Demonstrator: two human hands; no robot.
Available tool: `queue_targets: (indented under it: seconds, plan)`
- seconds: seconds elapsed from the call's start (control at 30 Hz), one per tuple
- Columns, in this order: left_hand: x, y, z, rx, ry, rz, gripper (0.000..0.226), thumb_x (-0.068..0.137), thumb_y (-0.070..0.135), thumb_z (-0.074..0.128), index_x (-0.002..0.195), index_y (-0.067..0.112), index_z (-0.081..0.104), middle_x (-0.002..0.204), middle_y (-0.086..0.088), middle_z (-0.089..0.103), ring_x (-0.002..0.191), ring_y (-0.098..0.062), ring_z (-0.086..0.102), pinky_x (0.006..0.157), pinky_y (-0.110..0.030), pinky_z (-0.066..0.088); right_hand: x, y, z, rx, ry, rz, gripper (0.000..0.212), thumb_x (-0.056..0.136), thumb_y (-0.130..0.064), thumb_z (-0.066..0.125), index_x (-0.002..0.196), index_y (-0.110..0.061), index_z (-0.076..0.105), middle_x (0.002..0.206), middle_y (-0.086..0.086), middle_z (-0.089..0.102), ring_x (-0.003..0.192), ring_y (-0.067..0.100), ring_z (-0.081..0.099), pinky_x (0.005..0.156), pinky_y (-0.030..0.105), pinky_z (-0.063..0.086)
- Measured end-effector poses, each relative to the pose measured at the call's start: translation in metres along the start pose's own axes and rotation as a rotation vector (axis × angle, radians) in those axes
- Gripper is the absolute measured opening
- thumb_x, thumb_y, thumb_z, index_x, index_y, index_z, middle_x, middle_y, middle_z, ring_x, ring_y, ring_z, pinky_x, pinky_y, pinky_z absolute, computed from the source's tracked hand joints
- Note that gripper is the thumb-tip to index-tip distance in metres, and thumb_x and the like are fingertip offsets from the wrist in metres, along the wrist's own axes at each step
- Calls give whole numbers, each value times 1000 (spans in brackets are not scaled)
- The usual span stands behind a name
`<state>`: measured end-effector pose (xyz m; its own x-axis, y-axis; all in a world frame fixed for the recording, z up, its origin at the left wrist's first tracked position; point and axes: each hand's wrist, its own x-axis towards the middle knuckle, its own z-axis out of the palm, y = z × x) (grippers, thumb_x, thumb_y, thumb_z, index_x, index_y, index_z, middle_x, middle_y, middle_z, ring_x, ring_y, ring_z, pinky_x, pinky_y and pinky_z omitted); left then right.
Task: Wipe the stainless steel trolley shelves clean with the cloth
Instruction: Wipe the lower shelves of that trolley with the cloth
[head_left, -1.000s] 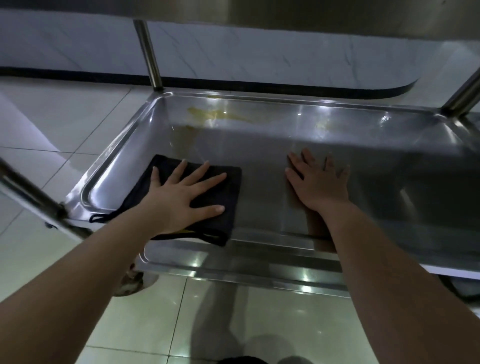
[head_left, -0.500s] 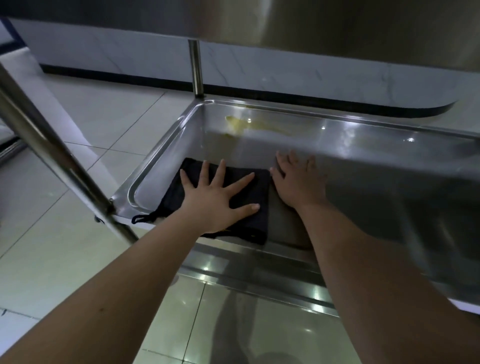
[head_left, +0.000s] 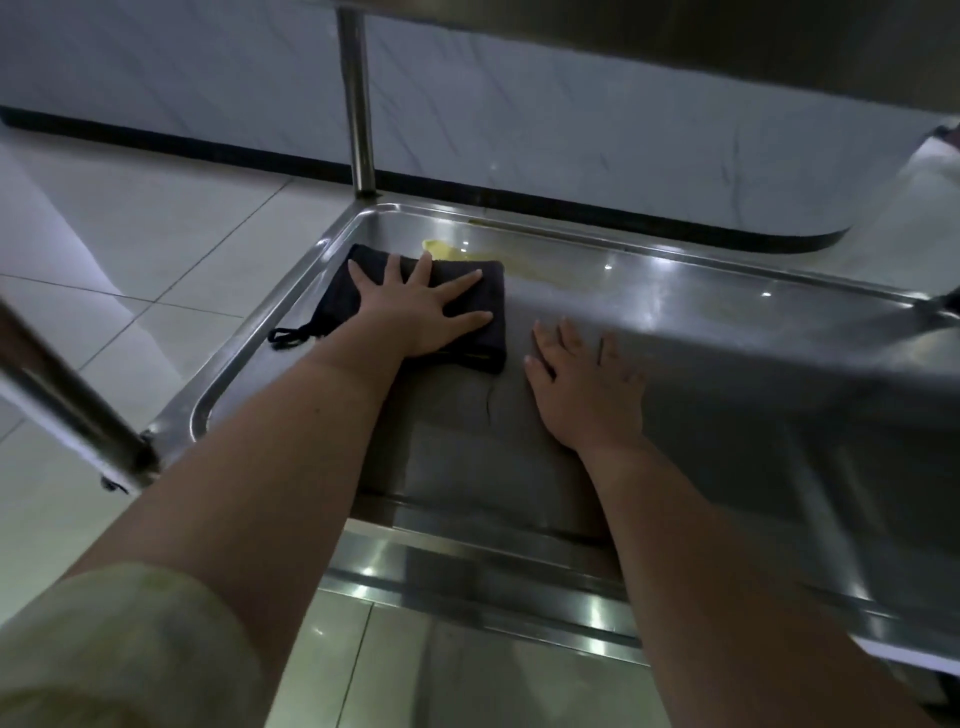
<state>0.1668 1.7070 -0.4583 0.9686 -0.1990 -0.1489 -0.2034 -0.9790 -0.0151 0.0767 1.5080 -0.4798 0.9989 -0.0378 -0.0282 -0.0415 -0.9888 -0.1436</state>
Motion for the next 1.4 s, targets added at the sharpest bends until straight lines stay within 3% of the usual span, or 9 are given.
queue_targets:
  seconds: [0.23,0.37,0.67,0.9,1.03,1.27,1.4]
  plan:
    - [-123,2,13,-48,-122,93,73,70,93,7,133,71,-22,161,2,-25,146,-37,-23,107,-74,-13,-3,-1,-5,24,-24,-16,55,101,-57,18,153,-46,6,164,-13,1,148,41,-1,113,66,11]
    - [-186,-14,17,-39,-175,69,70,64,92,3,124,75,-30,157,4,-33,145,-36,-27,107,-74,-11,-9,1,-6,121,-18,-221,57,99,-61,29,152,-50,12,162,-18,7,149,37,0,116,60,1]
    - [-72,-33,13,-38,-8,19,69,77,90,18,137,72,-9,164,6,-14,149,-38,-10,106,-77,-7,-9,1,-1,5,-54,-259,58,96,-66,24,151,-53,9,162,-20,1,150,34,-7,118,59,-4]
    - [-2,-45,-6,-24,-25,15,71,81,87,25,141,67,-7,165,5,-6,149,-36,-7,106,-77,-4,-7,1,-3,22,-46,-237,59,95,-67,28,150,-53,12,162,-22,4,150,30,-4,118,58,-1]
    - [-36,-39,-1,-37,-47,2,72,79,88,21,141,68,-9,164,5,-11,149,-36,-11,106,-77,-6,-9,2,-5,37,-64,-225,60,94,-69,28,150,-55,13,162,-22,5,150,28,-3,118,58,-2]
    - [-189,-43,20,-78,-165,0,73,64,92,9,127,75,-25,160,9,-27,147,-33,-23,107,-74,-10,-14,1,-9,36,-89,-236,62,94,-70,26,151,-52,11,162,-20,2,150,31,-3,118,58,-2]
    - [-198,-41,20,-53,-195,-16,72,65,91,9,126,75,-26,159,8,-29,146,-38,-21,105,-76,-9,-19,1,-8,48,-103,-262,61,95,-69,27,151,-51,10,162,-19,0,150,31,-6,118,58,-5]
